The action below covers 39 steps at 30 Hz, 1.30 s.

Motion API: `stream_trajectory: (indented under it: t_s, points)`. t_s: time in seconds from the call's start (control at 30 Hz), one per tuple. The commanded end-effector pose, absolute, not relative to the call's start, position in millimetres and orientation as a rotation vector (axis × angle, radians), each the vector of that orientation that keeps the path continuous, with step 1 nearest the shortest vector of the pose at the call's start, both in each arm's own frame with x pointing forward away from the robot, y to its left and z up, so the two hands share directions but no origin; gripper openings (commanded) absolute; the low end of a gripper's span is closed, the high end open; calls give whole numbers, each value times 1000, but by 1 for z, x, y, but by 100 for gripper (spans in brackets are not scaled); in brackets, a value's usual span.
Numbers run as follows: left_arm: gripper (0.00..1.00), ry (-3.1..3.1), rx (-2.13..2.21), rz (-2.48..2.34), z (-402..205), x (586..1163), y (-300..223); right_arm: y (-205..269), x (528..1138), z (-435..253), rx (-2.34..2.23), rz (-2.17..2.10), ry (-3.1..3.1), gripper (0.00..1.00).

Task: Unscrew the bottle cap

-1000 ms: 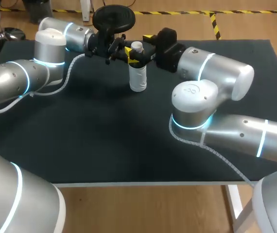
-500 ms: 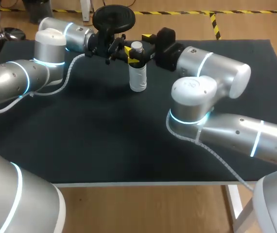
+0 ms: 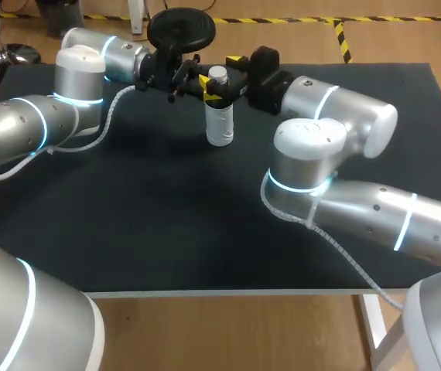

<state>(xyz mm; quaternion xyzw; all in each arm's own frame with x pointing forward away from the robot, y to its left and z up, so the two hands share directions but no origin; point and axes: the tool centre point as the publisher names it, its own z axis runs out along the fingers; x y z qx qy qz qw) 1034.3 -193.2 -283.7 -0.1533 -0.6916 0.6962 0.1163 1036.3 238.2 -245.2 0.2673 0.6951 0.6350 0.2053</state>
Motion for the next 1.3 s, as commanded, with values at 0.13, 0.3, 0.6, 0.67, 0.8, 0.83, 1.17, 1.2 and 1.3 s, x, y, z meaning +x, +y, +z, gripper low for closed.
stream_trajectory:
  t_s: [0.13,0.3,0.6,0.67,0.8,0.83,1.17,1.2,1.3]
  points:
    - [0,-2034,-445,2038,-281,1032,-193,238,1040,-251,736,1796,1910,100]
    - [0,-2034,-445,2038,-281,1032,-193,237,1041,-251,729,1805,1900,100]
    - [0,-2034,-445,2038,-281,1032,-193,240,1043,-252,719,1813,1896,100]
    - [0,-2034,-445,2038,-281,1032,-193,240,1043,-252,718,1813,1896,100]
    - [0,-2034,-445,2038,-281,1032,-193,240,1044,-253,716,1814,1897,100]
    - [0,-2034,-445,2038,-281,1032,-193,240,1044,-254,714,1815,1897,100]
    - [0,-2034,-445,2038,-281,1032,-193,240,1047,-254,708,1819,1895,77]
    - [0,-2034,-445,2038,-281,1032,-193,240,1047,-254,707,1820,1895,77]
    - [0,-2034,-445,2038,-281,1032,-193,240,1047,-253,703,1821,1896,80]
